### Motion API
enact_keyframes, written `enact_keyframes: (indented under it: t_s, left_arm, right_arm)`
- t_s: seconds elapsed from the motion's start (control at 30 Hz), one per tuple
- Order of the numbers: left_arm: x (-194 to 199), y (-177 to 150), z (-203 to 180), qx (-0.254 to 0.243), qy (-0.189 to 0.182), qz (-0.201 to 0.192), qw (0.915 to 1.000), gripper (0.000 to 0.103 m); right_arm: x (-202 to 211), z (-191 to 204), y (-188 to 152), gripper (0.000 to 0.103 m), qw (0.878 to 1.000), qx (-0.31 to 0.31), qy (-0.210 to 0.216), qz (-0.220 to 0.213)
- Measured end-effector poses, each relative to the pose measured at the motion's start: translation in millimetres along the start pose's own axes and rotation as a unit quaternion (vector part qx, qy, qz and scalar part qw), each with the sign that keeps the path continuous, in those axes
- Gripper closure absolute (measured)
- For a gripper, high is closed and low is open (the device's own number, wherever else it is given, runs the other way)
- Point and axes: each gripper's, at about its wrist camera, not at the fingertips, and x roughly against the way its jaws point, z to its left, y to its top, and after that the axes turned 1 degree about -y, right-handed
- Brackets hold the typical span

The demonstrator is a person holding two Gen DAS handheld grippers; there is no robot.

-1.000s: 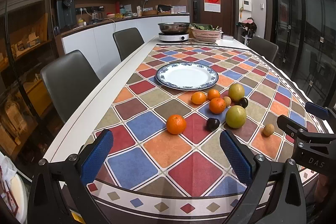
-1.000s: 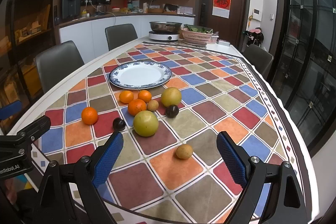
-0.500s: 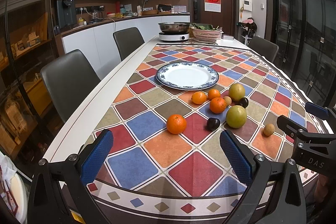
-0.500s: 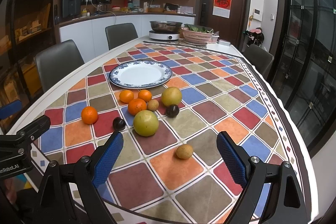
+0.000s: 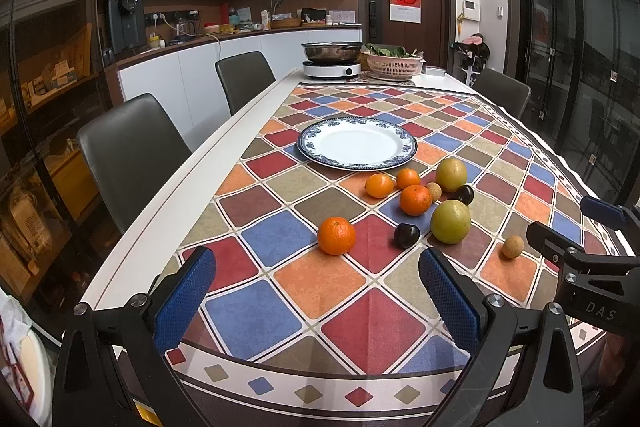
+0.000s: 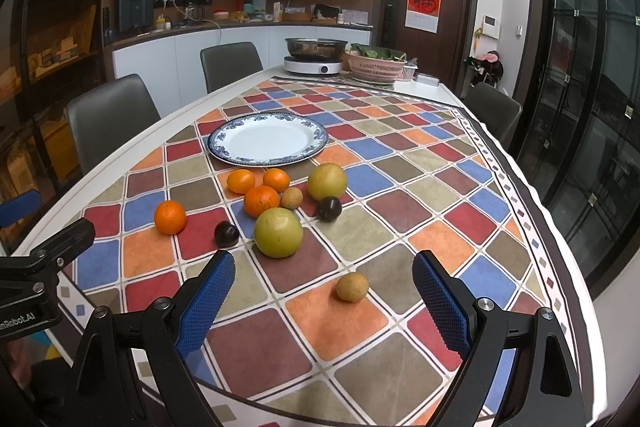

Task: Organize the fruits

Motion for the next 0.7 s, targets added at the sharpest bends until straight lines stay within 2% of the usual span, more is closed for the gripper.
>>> enact_keyframes:
  t_s: [0.23, 0.5, 0.7]
  left_arm:
    - [0.1, 0.4, 1.3, 0.003, 0.0, 0.001, 1.0, 0.0]
    - [-10.6, 1.9, 14.4, 0.015, 0.011, -0.001, 0.9998, 0.0]
    - [-28.8, 8.3, 15.5, -0.01, -0.01, 0.011, 0.9998, 0.0]
  right_arm:
    - [-5.8, 2.3, -6.3, 0.012, 1.0, 0.003, -0.002, 0.009]
    - [-21.0, 7.8, 11.1, 0.012, 0.999, 0.029, -0.033, 0.018]
    - [-39.9, 12.6, 15.1, 0.012, 0.998, 0.042, -0.033, 0.045]
